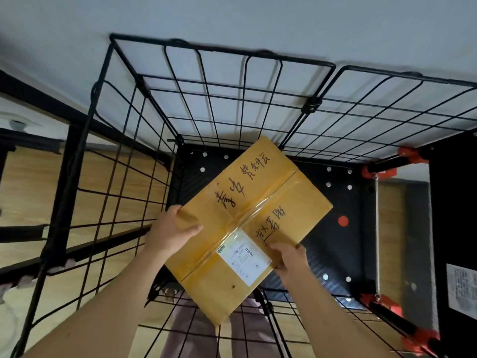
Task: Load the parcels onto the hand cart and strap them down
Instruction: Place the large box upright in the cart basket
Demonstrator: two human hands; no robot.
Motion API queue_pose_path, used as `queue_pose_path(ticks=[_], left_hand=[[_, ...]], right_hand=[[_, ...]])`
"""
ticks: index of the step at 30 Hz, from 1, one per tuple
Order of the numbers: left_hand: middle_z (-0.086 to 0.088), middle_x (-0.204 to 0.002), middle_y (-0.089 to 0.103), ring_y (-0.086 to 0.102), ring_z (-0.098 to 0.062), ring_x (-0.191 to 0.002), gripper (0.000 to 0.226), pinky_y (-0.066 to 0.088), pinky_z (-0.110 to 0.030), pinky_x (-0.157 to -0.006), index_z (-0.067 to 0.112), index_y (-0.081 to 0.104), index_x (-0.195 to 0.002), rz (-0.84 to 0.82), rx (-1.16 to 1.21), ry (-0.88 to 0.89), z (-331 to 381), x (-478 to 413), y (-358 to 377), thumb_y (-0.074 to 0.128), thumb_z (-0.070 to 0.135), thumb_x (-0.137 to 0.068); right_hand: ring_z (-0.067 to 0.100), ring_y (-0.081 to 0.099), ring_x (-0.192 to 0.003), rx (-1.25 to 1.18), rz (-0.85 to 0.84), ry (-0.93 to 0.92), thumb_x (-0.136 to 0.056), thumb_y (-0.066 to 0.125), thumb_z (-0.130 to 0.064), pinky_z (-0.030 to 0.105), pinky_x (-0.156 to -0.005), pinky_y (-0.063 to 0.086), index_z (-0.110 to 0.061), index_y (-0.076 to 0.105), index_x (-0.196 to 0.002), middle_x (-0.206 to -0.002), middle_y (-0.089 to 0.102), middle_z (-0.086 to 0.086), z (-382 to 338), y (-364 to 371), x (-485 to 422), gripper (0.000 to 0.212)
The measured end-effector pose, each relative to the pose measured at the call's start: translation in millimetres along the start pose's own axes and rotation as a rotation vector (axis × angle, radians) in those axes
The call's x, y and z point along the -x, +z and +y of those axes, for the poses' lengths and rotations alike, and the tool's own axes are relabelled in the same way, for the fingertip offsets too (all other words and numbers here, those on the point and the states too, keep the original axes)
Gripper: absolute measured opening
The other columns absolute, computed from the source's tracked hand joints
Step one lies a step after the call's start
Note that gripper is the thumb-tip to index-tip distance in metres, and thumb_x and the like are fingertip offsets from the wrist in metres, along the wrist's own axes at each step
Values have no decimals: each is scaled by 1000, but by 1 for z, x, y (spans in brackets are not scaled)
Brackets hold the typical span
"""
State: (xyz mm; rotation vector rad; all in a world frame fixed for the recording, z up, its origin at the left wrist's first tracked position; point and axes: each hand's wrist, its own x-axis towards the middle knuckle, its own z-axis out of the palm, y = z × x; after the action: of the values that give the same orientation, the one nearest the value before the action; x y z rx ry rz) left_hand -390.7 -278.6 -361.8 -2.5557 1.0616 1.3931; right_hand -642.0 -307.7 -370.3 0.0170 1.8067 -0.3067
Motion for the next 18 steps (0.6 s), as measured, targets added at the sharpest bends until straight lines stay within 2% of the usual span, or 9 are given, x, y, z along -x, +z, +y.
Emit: queue_pose_path(ticks=[3, 6, 9, 14, 16, 18], left_hand=[[-3, -116, 59, 58, -25, -105, 78, 50, -42, -89, 17, 51, -121, -21, -13, -62, -10, -5, 2, 63, 71, -66], [-3, -115, 59, 58, -25, -105, 75, 47, -33, -84, 16, 47, -122, -77, -85, -87, -5, -7, 1, 57, 71, -73], [-3, -118, 59, 57, -25, -108, 69, 45, -32, -82, 15, 45, -129, -91, -125, -78, -1, -8, -1, 50, 66, -82], [-3, -133, 53, 50, -26, -121, 65, 43, -42, -99, 20, 44, -135, -135, -16, -54, -1, -2, -15, 47, 62, -86], [-2, -140, 47, 45, -25, -127, 62, 38, -40, -103, 21, 40, -141, -145, 32, -49, 1, 4, -19, 49, 55, -89], [-1, -140, 48, 45, -24, -127, 56, 37, -39, -102, 22, 40, -140, -170, 69, -30, 1, 8, -21, 50, 49, -92]], right_hand=[[28, 59, -86, -30, -90, 68, -82, 68, -3, 42, -71, 53, -14, 42, -119, -105, 59, 12, 3, -6, -3, 47], [30, 60, -89, -43, -179, 167, -81, 73, -23, 50, -80, 52, -15, 49, -116, -102, 61, 14, 9, 0, 0, 43], [31, 59, -91, -54, -136, 180, -78, 75, -35, 50, -84, 51, -16, 50, -112, -101, 61, 14, 11, 6, -3, 47], [29, 61, -91, -72, -58, 143, -76, 76, -40, 43, -75, 53, -15, 52, -112, -100, 63, 12, 13, 5, -1, 50], [29, 61, -93, -87, -34, 136, -75, 77, -39, 40, -69, 53, -15, 53, -112, -102, 63, 12, 12, 5, 0, 50], [29, 62, -94, -85, -23, 127, -76, 76, -38, 40, -72, 53, -15, 54, -113, -103, 64, 11, 13, 5, 1, 49]])
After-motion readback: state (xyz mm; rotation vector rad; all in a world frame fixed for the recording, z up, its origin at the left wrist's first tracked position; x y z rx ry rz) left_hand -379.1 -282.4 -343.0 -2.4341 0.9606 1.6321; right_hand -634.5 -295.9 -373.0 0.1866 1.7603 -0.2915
